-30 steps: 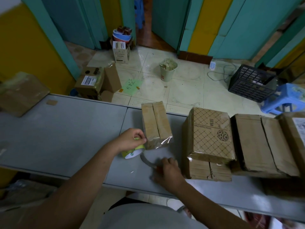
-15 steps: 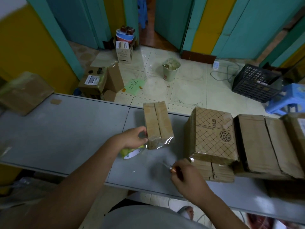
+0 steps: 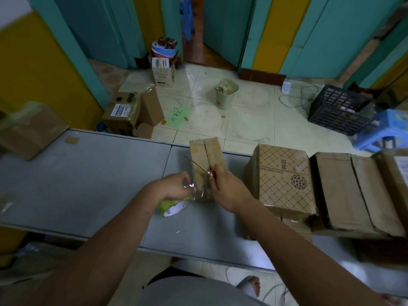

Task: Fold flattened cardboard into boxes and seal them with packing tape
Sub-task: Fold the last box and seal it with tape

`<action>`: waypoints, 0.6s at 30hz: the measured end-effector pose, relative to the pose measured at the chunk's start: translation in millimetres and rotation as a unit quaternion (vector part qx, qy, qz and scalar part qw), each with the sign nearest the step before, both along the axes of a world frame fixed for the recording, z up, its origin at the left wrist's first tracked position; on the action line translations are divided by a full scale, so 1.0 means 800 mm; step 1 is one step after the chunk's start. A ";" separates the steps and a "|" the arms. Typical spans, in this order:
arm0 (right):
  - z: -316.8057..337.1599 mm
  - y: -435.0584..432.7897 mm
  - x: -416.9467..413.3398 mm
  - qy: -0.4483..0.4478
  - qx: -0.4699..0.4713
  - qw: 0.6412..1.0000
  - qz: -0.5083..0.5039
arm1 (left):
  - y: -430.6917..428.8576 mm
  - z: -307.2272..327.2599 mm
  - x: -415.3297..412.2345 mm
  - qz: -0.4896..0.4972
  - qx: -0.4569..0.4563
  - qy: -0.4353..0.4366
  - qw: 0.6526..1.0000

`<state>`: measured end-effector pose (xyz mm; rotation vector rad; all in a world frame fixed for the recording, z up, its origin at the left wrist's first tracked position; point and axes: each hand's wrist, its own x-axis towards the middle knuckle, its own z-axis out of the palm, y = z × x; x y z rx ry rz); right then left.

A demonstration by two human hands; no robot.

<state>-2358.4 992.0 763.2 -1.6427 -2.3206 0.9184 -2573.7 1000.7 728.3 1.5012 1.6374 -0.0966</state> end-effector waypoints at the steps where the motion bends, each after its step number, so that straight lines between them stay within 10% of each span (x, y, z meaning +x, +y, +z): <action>1: -0.002 0.000 0.000 0.001 0.007 1.000 -0.003 | 0.000 -0.002 -0.001 0.005 -0.001 0.010 1.000; 9: -0.004 -0.003 0.007 0.018 0.027 0.999 -0.008 | -0.016 -0.011 -0.013 0.019 -0.016 0.030 0.999; 18: -0.007 -0.002 0.015 0.038 0.054 0.998 -0.008 | -0.046 -0.020 -0.036 0.079 -0.007 -0.198 0.977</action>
